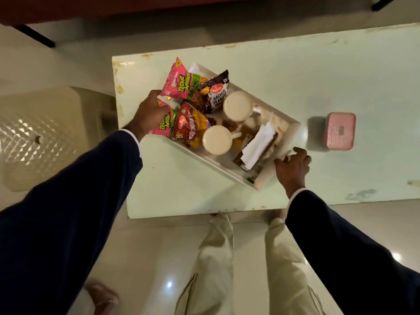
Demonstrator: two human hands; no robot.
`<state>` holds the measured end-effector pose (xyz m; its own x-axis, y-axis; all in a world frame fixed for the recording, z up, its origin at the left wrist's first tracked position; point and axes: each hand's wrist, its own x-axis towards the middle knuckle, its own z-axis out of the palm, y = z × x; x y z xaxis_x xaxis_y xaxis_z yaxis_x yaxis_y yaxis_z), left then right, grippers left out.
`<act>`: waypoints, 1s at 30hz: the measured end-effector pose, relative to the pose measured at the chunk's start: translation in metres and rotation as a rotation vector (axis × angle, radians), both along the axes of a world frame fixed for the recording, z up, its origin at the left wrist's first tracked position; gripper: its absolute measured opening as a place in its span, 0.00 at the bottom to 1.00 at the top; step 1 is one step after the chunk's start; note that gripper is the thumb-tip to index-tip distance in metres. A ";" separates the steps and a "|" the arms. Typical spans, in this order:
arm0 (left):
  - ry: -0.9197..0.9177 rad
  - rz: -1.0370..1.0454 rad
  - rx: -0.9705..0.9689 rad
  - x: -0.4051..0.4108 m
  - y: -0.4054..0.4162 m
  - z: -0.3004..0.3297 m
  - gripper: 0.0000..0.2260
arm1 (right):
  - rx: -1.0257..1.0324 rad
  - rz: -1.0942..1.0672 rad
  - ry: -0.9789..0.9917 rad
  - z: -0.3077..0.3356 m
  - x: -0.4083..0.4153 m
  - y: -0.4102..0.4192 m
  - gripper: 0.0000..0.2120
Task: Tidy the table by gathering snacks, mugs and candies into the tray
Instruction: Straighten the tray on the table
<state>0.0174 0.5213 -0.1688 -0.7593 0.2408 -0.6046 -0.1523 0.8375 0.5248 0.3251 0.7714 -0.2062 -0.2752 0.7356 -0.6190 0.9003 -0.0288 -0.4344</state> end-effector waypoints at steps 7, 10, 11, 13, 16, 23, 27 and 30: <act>-0.124 0.021 0.056 -0.015 0.017 -0.008 0.17 | -0.281 -0.192 0.145 0.000 -0.003 0.012 0.23; -0.160 0.054 0.076 -0.013 0.013 -0.011 0.13 | -0.258 -0.171 0.127 -0.001 -0.007 0.022 0.23; -0.164 0.073 0.076 -0.009 0.009 -0.012 0.13 | -0.250 -0.146 0.122 0.000 -0.010 0.027 0.24; -0.154 0.133 0.063 0.003 -0.002 -0.013 0.17 | -0.233 -0.077 0.119 0.002 -0.016 0.039 0.24; -0.126 0.238 0.060 0.028 -0.018 -0.015 0.17 | -0.182 0.036 0.117 0.009 -0.030 0.063 0.24; -0.153 0.368 0.066 0.074 -0.028 -0.022 0.14 | -0.164 0.256 -0.007 0.013 -0.058 0.104 0.23; -0.188 0.384 0.037 0.085 -0.031 -0.028 0.16 | -0.171 0.297 -0.023 0.002 -0.061 0.107 0.21; -0.178 0.398 0.027 0.090 -0.035 -0.031 0.17 | -0.167 0.279 -0.012 -0.004 -0.061 0.103 0.22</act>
